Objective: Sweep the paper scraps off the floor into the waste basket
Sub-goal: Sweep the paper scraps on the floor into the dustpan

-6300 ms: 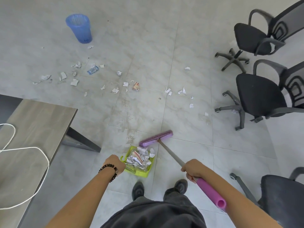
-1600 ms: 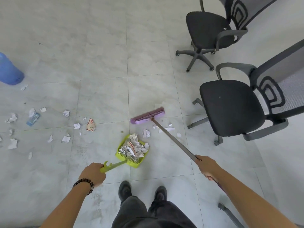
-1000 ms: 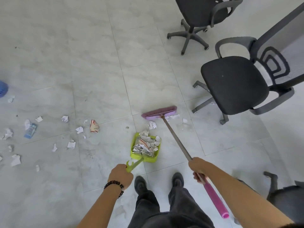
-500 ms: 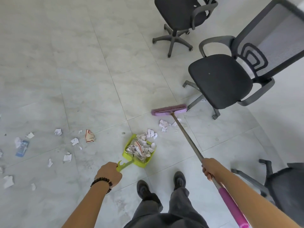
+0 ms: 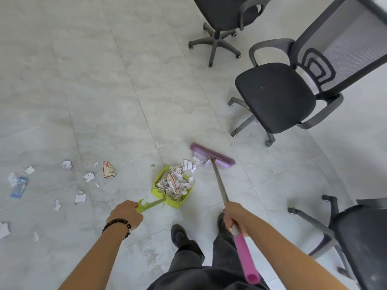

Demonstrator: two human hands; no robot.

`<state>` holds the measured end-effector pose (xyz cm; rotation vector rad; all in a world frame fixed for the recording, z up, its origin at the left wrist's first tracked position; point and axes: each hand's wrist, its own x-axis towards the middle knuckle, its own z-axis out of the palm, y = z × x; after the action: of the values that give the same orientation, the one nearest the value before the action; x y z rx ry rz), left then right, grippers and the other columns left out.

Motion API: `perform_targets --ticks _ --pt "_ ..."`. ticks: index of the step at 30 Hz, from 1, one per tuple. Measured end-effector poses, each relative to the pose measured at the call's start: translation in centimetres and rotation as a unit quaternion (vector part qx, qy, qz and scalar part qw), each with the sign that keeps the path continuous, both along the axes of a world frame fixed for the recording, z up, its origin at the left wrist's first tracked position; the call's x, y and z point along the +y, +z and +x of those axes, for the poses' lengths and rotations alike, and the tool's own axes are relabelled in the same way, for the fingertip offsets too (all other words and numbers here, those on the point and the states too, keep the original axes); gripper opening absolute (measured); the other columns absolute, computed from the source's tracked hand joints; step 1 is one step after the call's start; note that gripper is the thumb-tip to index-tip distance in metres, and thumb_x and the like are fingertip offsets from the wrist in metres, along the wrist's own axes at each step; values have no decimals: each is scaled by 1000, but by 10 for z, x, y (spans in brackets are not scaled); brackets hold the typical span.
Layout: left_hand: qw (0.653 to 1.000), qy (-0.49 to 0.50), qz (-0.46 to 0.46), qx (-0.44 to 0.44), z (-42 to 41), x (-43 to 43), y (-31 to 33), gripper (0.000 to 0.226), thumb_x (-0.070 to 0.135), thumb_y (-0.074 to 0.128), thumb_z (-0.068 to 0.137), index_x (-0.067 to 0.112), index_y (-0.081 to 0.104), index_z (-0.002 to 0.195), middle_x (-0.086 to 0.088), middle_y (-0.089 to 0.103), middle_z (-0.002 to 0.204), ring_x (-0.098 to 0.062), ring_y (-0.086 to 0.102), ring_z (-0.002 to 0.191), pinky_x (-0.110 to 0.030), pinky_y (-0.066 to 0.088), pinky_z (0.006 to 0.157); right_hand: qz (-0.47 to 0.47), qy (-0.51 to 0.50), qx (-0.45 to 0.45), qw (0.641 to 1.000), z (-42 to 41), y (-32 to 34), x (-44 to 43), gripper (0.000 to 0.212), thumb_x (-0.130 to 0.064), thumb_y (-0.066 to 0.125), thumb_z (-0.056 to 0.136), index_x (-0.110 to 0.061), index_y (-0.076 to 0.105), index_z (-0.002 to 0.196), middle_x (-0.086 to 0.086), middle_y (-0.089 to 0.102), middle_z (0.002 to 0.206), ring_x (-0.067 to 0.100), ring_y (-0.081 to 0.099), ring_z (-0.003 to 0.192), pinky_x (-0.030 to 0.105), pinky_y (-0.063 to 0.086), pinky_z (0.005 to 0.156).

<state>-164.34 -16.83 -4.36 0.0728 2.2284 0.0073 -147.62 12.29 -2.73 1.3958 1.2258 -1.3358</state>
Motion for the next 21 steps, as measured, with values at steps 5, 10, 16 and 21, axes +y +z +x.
perform_targets --ticks 5,10,16,21 --pt "1000 0 2 -1 7 5 3 11 12 50 75 21 53 70 1 58 70 -18 57 67 -22 41 54 -50 -176 -28 983 7 31 44 27 -29 43 100 -17 45 77 -5 33 43 4 27 26 10 23 25" --pt "1000 14 6 11 8 6 1 26 14 50 74 16 65 95 2 54 70 -20 57 70 -23 45 58 16 -142 -31 989 -19 36 47 37 -31 43 98 -16 37 64 -5 35 49 5 27 26 11 22 28" --pt "999 19 -8 30 11 -7 -3 35 15 51 75 19 66 106 5 54 73 -18 57 71 -22 45 58 79 -31 -17 996 -56 4 26 37 -5 41 94 -13 33 59 2 34 24 14 32 18 10 24 30" --pt "999 35 0 31 9 -6 -5 29 16 53 76 23 65 102 4 57 77 -19 60 75 -24 49 61 36 107 20 993 -43 -11 -15 41 7 38 93 -10 49 57 -5 41 24 8 42 25 19 36 34"
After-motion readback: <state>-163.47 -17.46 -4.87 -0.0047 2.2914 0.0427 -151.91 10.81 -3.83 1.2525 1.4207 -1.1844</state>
